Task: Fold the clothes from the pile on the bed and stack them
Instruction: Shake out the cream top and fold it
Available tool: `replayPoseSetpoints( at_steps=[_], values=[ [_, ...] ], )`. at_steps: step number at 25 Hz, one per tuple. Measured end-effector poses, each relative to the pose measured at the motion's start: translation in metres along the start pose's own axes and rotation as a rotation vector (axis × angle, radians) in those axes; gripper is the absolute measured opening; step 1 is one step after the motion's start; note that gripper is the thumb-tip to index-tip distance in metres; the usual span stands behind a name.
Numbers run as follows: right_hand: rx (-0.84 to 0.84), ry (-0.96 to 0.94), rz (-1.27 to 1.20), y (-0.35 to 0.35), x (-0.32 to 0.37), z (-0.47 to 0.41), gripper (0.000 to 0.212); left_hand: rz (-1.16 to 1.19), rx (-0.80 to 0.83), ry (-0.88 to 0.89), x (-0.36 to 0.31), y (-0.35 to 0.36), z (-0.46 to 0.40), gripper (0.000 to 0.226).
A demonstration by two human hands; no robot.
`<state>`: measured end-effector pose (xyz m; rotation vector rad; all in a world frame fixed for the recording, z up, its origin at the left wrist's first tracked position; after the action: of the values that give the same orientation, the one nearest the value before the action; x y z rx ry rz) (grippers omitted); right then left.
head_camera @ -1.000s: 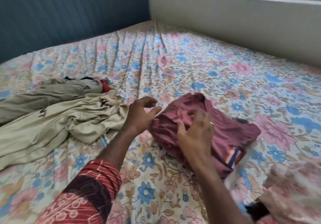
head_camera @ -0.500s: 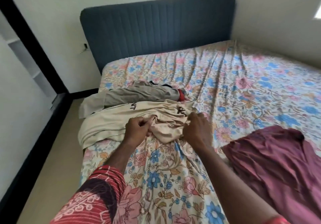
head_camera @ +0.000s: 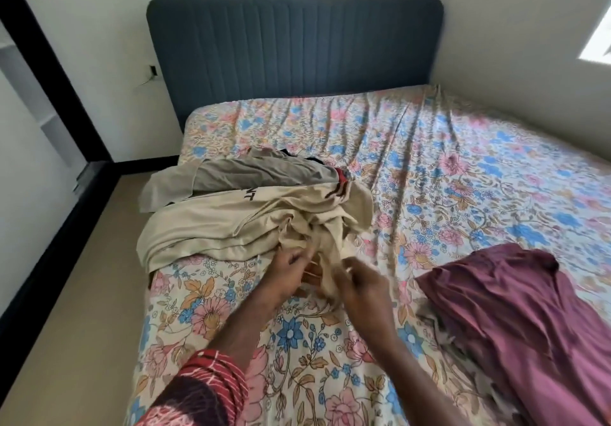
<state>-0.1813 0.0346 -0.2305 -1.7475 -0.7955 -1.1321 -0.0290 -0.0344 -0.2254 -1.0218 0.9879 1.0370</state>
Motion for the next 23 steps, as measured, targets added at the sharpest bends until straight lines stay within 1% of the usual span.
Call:
replayPoseSetpoints(
  at_steps=[1,2,3,4,5,6,7,8,9,11,12,13,14,16,17,18,19,20,21,22,23],
  values=[
    [0.077,-0.048,0.036,0.012,0.0,0.025,0.019,0.059,0.027,-0.039,0.007,0.001,0.008,0.039],
    [0.14,-0.088,0.096,0.024,-0.003,0.045,0.019,0.049,0.027,-0.052,0.017,-0.001,0.014,0.044],
    [0.199,-0.138,0.162,0.033,-0.009,0.061,0.018,-0.017,0.01,-0.043,0.029,-0.006,0.019,0.045],
    [0.255,-0.18,0.211,0.039,-0.012,0.073,0.016,-0.102,-0.018,-0.019,0.041,-0.012,0.024,0.043],
    [0.312,-0.189,0.222,0.045,-0.014,0.079,0.015,-0.167,-0.053,0.002,0.051,-0.02,0.028,0.035],
    [0.356,-0.154,0.178,0.048,-0.014,0.08,0.015,-0.185,-0.084,-0.001,0.059,-0.027,0.032,0.025],
    [0.352,-0.103,0.103,0.048,-0.013,0.074,0.017,-0.147,-0.107,-0.031,0.064,-0.033,0.033,0.021],
    [0.286,-0.046,0.03,0.045,-0.015,0.064,0.019,-0.096,-0.123,-0.075,0.066,-0.037,0.035,0.022],
    [0.176,0.003,0.0,0.04,-0.017,0.049,0.019,-0.037,-0.139,-0.111,0.066,-0.04,0.037,0.022],
    [-0.02,0.035,0.07,0.028,-0.022,0.021,0.014,0.101,-0.165,-0.169,0.069,-0.043,0.038,0.022],
    [-0.064,0.034,0.111,0.025,-0.025,0.009,0.013,0.181,-0.173,-0.2,0.07,-0.043,0.039,0.023],
    [-0.071,0.007,0.151,0.024,-0.027,0.0,0.018,0.257,-0.179,-0.23,0.071,-0.043,0.04,0.023],
    [-0.05,-0.047,0.204,0.025,-0.026,-0.008,0.03,0.326,-0.181,-0.261,0.071,-0.043,0.04,0.024],
    [0.025,-0.18,0.362,0.031,-0.021,-0.026,0.07,0.445,-0.188,-0.292,0.066,-0.046,0.041,0.025],
    [0.077,-0.218,0.454,0.036,-0.018,-0.04,0.085,0.488,-0.183,-0.284,0.061,-0.05,0.042,0.026],
    [0.16,-0.241,0.539,0.044,-0.014,-0.057,0.087,0.5,-0.178,-0.258,0.055,-0.056,0.043,0.027],
    [0.282,-0.273,0.621,0.052,-0.008,-0.078,0.075,0.483,-0.186,-0.222,0.049,-0.065,0.043,0.028],
    [0.413,-0.303,0.688,0.059,0.0,-0.097,0.055,0.441,-0.195,-0.18,0.044,-0.076,0.046,0.029],
    [0.468,-0.291,0.685,0.062,0.01,-0.116,0.037,0.379,-0.197,-0.124,0.037,-0.089,0.048,0.031],
    [0.411,-0.204,0.59,0.058,0.019,-0.144,0.028,0.305,-0.201,-0.066,0.033,-0.105,0.049,0.032],
    [0.249,-0.007,0.392,0.045,0.031,-0.171,0.024,0.232,-0.223,-0.027,0.03,-0.12,0.051,0.032]
  ],
)
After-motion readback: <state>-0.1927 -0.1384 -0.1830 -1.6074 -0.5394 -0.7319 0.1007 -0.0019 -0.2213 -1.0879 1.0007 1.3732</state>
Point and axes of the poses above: each hand's wrist, its own z-axis away from the middle knuckle, its own y-axis out of the palm, x = y × z, the point moved 3 cm from there along -z, towards the middle knuckle, and after that the axes turned 6 degrees about -x, right-handed, at the moved point
